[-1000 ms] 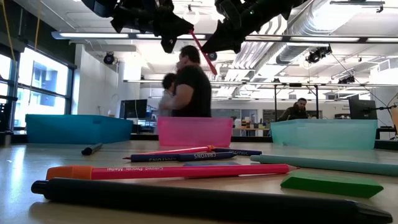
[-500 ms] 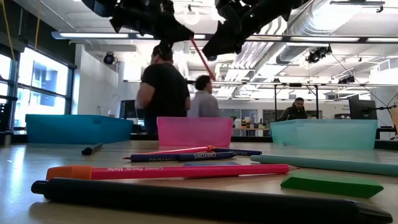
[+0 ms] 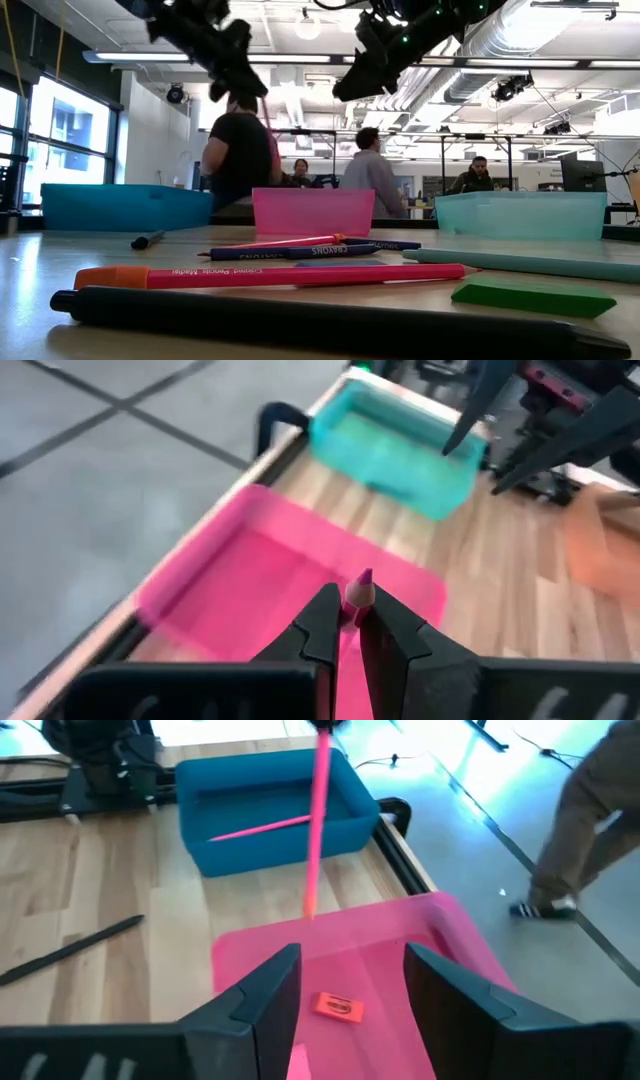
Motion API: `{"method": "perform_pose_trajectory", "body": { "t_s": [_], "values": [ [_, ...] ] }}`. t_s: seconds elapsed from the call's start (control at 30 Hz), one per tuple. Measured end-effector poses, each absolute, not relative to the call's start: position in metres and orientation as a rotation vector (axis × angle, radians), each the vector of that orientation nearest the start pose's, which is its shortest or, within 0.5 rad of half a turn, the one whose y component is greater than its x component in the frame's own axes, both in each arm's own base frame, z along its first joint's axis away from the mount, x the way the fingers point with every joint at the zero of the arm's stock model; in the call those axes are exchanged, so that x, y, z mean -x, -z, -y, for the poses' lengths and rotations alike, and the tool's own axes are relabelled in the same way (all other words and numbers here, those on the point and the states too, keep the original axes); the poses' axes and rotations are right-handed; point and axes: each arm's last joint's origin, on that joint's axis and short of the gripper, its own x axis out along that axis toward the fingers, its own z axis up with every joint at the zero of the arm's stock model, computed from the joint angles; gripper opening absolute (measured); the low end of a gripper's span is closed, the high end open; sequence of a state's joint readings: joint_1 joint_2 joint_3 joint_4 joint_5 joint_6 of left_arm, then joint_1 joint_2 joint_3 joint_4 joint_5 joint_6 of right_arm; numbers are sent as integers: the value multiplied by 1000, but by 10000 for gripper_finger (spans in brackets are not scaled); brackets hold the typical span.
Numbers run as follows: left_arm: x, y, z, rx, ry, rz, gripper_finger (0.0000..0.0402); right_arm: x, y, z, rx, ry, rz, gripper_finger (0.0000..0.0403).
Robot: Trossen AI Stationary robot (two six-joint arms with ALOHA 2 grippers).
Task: Sort crayons/erasers/pens/pencils in bins
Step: Put the pink pencil into the blue bin
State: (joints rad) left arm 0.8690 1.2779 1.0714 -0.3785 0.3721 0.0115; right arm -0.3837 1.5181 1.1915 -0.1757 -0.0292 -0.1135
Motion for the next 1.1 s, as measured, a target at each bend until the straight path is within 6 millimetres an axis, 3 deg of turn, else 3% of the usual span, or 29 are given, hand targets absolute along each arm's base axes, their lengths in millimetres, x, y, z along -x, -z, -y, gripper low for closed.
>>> {"method": "perform_pose_trajectory", "body": {
  "t_s": [0.3,0.53,0.73,1.1],
  "values": [
    [-127,-322,-182,439,-762,-656,14,-313,-299,137,-2,349,-514,172],
    [-102,-326,-169,607,-875,-659,14,-312,-299,141,-3,361,-515,172],
    [-90,-315,-170,786,-947,-733,14,-311,-299,143,5,362,-517,172],
    [-102,-287,-195,930,-970,-847,14,-310,-297,142,14,356,-540,172]
  ]
}}
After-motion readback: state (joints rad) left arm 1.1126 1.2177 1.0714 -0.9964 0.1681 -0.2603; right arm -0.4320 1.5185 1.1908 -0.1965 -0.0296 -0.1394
